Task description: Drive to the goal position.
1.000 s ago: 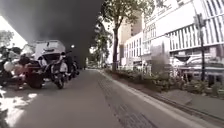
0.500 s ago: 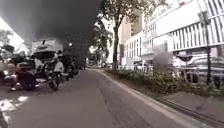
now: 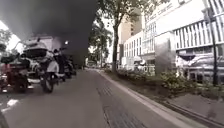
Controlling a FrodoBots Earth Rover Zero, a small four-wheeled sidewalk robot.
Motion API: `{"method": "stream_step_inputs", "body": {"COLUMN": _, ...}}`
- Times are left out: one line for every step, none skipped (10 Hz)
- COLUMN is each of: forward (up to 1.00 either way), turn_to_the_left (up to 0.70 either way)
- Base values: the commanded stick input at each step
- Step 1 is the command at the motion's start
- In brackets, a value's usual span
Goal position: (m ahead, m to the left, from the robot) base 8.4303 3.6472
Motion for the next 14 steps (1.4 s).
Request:
{"method": "stream_step_inputs", "body": {"forward": 0.45, "turn_to_the_left": 0.0}}
{"method": "stream_step_inputs", "body": {"forward": 0.45, "turn_to_the_left": 0.0}}
{"method": "stream_step_inputs", "body": {"forward": 0.45, "turn_to_the_left": 0.0}}
{"method": "stream_step_inputs", "body": {"forward": 0.45, "turn_to_the_left": 0.0}}
{"method": "stream_step_inputs", "body": {"forward": 0.45, "turn_to_the_left": 0.01}}
{"method": "stream_step_inputs", "body": {"forward": 0.45, "turn_to_the_left": 0.25}}
{"method": "stream_step_inputs", "body": {"forward": 0.45, "turn_to_the_left": 0.27}}
{"method": "stream_step_inputs", "body": {"forward": 0.45, "turn_to_the_left": 0.26}}
{"method": "stream_step_inputs", "body": {"forward": 0.45, "turn_to_the_left": 0.12}}
{"method": "stream_step_inputs", "body": {"forward": 0.45, "turn_to_the_left": 0.01}}
{"method": "stream_step_inputs", "body": {"forward": 0.45, "turn_to_the_left": 0.0}}
{"method": "stream_step_inputs", "body": {"forward": 0.45, "turn_to_the_left": 0.0}}
{"method": "stream_step_inputs", "body": {"forward": 0.45, "turn_to_the_left": 0.0}}
{"method": "stream_step_inputs", "body": {"forward": 0.45, "turn_to_the_left": 0.0}}
